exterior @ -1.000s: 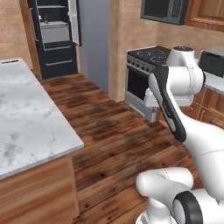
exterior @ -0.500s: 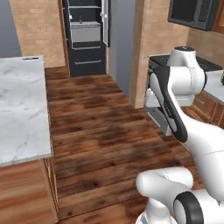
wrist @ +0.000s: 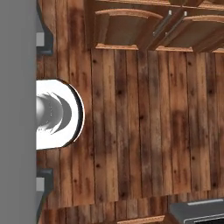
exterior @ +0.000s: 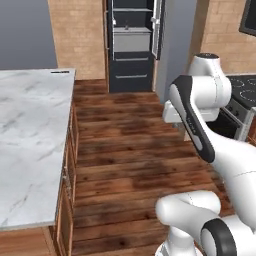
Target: Retrieve the butter from the fridge and place it on a plate on the dining table. Then retrieve the butter knife by the fridge and place it near the plate.
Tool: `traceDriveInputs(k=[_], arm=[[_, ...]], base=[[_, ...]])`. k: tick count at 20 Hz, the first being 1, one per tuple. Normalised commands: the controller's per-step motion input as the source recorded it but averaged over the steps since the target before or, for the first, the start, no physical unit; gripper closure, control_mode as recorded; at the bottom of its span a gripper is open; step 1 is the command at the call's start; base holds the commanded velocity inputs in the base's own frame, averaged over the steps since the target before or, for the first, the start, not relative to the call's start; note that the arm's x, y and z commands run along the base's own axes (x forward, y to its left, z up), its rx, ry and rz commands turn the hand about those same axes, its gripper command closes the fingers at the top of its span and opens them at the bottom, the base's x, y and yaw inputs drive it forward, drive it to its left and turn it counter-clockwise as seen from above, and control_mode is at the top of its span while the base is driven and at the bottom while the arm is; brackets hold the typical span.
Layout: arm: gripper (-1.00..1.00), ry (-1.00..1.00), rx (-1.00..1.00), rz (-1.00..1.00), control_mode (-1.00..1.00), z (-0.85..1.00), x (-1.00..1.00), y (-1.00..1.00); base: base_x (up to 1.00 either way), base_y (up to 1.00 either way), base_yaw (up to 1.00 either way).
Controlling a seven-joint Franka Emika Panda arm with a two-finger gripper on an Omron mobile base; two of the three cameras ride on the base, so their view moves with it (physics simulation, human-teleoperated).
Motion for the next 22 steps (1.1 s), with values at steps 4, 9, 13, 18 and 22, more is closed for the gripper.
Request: traceDriveInputs(k=[4,9,13,18,22], arm=[[-1.00,0.00,0.00,0.00,1.00,0.00,0.00,0.00],[-1.00,0.00,0.00,0.00,1.00,0.00,0.00,0.00],[-1.00,0.00,0.00,0.00,1.00,0.00,0.00,0.00],[-1.00,0.00,0.00,0.00,1.00,0.00,0.00,0.00],[-1.00,0.00,0.00,0.00,1.00,0.00,0.00,0.00]], base=[[1.00,-0.16,0.14],[1.00,-0.27,0.17],[1.00,-0.31,0.19],[1.00,-0.48,0.20],[1.00,-0.67,0.30]])
